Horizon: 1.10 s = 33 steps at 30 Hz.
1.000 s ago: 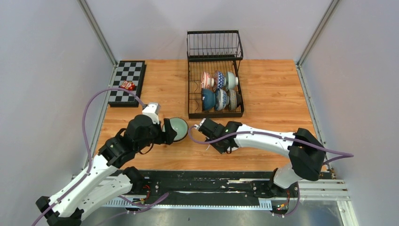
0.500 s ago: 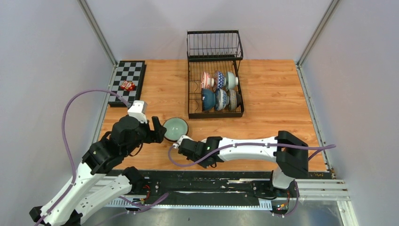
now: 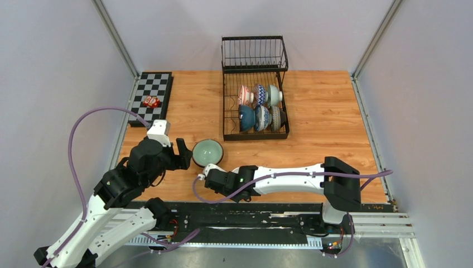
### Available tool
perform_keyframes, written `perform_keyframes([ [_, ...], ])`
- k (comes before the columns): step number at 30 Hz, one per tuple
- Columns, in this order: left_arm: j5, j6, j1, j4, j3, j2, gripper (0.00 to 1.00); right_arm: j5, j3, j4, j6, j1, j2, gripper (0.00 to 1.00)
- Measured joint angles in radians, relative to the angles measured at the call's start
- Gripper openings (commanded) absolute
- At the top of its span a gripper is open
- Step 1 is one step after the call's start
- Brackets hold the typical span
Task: Load the bowls into the dish rack
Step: Move the bowl to the center of the board, then adjust the dish rack at the center of the board.
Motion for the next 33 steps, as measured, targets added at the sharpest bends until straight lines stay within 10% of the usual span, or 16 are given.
perform_keyframes([
  [19,-0.01,0.037,0.0,0.026,-0.022,-0.01,0.84,0.161,0.087,0.021,-0.019,-0.065,-0.237,0.55],
  [33,0.001,0.101,0.0,0.081,-0.057,-0.065,1.0,0.196,0.232,0.202,-0.041,-0.269,-0.12,1.0],
])
